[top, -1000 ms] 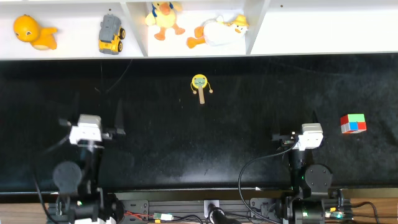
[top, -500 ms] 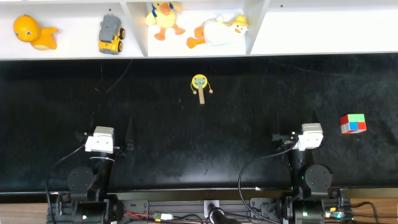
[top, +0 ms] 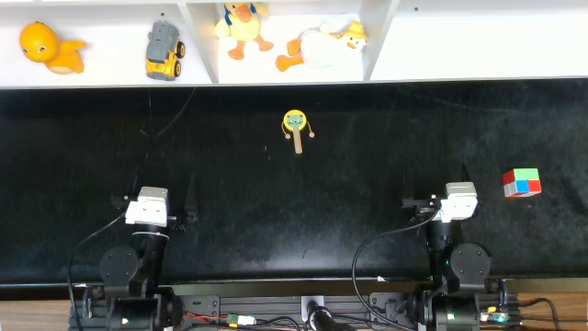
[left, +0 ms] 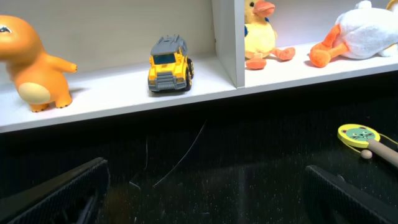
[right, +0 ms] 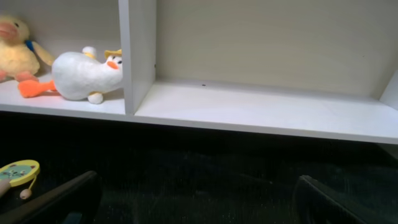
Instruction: Store Toys
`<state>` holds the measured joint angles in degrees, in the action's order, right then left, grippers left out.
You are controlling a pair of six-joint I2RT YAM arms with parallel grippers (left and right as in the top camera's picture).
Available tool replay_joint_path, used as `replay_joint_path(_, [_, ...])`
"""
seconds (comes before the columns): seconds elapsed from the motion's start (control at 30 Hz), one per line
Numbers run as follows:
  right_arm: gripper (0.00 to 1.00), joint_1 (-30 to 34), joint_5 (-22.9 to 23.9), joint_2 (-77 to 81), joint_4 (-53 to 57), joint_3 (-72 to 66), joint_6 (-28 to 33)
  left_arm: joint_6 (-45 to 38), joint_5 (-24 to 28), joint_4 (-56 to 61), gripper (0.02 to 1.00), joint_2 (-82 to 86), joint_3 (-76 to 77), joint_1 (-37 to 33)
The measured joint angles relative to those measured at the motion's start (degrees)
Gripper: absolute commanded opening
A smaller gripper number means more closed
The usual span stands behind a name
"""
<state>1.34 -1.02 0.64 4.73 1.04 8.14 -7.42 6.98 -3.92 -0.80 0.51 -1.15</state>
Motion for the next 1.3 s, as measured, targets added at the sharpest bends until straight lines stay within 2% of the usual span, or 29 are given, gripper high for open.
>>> replay_joint_path(0.47, [0.996, 0.0, 0.1, 0.0, 0.0, 0.0, 0.0, 0.0, 0.0, 0.0, 0.998, 0.0, 0.0, 0.0])
replay_joint_path(0.57, [0.996, -1.0, 2.2, 0.0, -0.1, 0.0, 0.0, 0.0, 0.0, 0.0, 0.998, 0.0, 0.0, 0.0])
replay_joint_path(0.63, [0.996, -2.6, 4.7, 1.0, 0.0, 0.0, -1.2, 0.0, 0.0, 0.0, 0.998, 0.0, 0.0, 0.0])
replay_joint_path(0.73, [0.993, -7.6, 10.4, 6.0, 2.5, 1.0, -6.2, 0.0, 0.0, 0.0, 0.998, 0.0, 0.0, 0.0])
replay_joint_path(0.9, [0.996, -23.3, 23.6, 17.1, 12.1, 9.1, -16.5, 0.0, -0.2, 0.0, 0.996, 0.0, 0.0, 0.0])
replay_joint_path(1.03, [0.996, -34.9, 33.7, 28.2, 17.8, 18.1, -27.1, 0.0, -0.2, 0.0, 0.996, 0.0, 0.0, 0.0])
replay_joint_path(1.17, [0.993, -42.4, 38.6, 40.7, 23.5, 25.5, -36.5, 0.0, -0.3, 0.0, 0.998, 0.0, 0.0, 0.0])
replay_joint_path(1.3, [0.993, -47.4, 40.0, 53.9, 28.7, 32.9, -42.8, 0.0, -0.3, 0.0, 0.998, 0.0, 0.0, 0.0])
